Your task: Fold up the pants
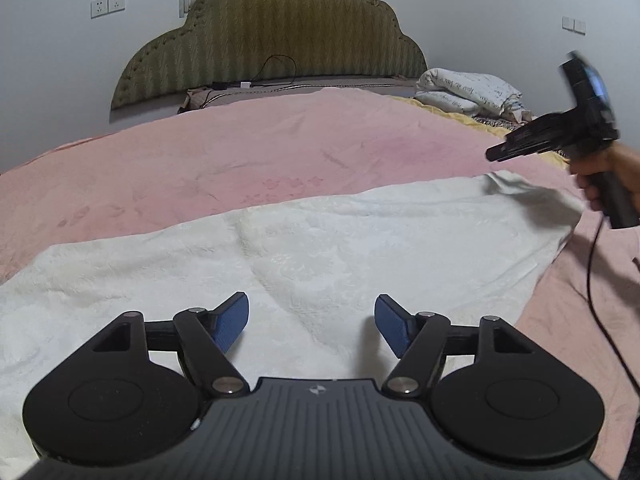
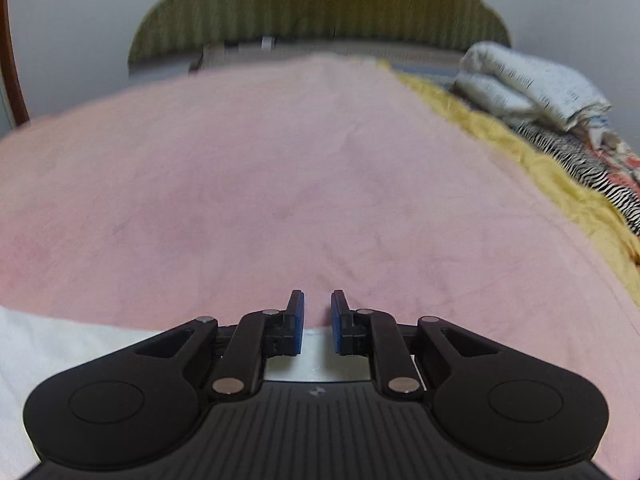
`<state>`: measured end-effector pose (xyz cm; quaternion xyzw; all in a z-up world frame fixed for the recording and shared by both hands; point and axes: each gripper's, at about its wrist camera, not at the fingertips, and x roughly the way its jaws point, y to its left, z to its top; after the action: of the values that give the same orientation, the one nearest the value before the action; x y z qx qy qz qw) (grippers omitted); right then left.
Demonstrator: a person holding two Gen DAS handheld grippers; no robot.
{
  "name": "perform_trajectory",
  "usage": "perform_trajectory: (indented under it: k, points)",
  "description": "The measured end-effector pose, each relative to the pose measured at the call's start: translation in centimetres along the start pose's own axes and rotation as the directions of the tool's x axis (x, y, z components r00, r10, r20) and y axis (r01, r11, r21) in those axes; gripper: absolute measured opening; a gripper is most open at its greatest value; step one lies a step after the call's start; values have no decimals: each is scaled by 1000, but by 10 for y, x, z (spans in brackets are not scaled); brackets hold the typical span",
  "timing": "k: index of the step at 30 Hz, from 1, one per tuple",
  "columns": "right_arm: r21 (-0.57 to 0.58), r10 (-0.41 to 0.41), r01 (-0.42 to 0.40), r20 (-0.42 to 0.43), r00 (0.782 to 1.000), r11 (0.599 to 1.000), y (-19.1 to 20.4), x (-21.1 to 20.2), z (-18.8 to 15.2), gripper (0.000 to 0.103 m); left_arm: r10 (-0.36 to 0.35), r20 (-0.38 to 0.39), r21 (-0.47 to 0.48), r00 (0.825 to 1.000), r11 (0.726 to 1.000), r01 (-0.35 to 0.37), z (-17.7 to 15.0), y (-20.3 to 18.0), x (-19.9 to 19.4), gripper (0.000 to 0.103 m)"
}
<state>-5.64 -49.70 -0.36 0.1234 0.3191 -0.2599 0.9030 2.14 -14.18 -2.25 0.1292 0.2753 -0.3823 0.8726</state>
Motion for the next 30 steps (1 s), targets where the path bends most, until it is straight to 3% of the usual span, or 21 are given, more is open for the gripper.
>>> perform_trajectory:
  k: [3, 4, 8, 10, 12, 14, 16, 19, 22, 26, 28, 30]
  points:
    - [0, 176, -176, -48, 983, 984, 6, -27, -17, 14, -7, -20, -28, 1000, 1000, 6, -5, 3, 9, 74]
    - [-22, 200, -202, -78, 977, 979, 10, -30, -24, 14, -6, -22, -39, 1000, 999, 5, -8, 3, 11, 74]
    - [-89, 106, -120, -148, 983, 989, 18, -7, -42, 14, 39, 2, -27, 999, 999, -39, -16, -2, 13, 83]
    - [-3, 131, -132, -91, 987, 991, 5, 5, -38, 14, 74, 0, -39, 997, 996, -74, -18, -2, 14, 94]
    - [103, 84, -78, -54, 995, 992, -2, 2, -33, 15, 92, -19, -72, 996, 993, -93, -18, 3, 15, 103]
    - [77, 64, -64, 2, 998, 995, 10, -17, -36, 16, 88, -31, -94, 996, 991, -91, -18, 7, 17, 103]
    - [28, 145, -146, 33, 989, 989, 30, -42, -45, 16, 95, -30, -88, 995, 991, -97, -17, 6, 15, 103]
    - [-64, 251, -251, -18, 968, 966, 61, -63, -67, 18, 99, -23, -106, 995, 989, -101, -17, 6, 10, 102]
    - [-145, 180, -188, -64, 982, 971, 68, -60, -92, 18, 79, -26, -127, 997, 989, -82, -19, 10, 7, 103]
    - [32, 98, -100, 54, 994, 995, 36, -82, -93, 19, 93, -32, -101, 995, 990, -96, -23, 8, 7, 103]
    - [77, 144, -151, 96, 985, 985, 26, -98, -95, 19, 104, -43, -86, 994, 991, -107, -23, 5, 9, 103]
    - [71, 220, -225, 75, 973, 972, 26, -99, -99, 22, 108, -45, -80, 993, 991, -111, -22, 4, 10, 103]
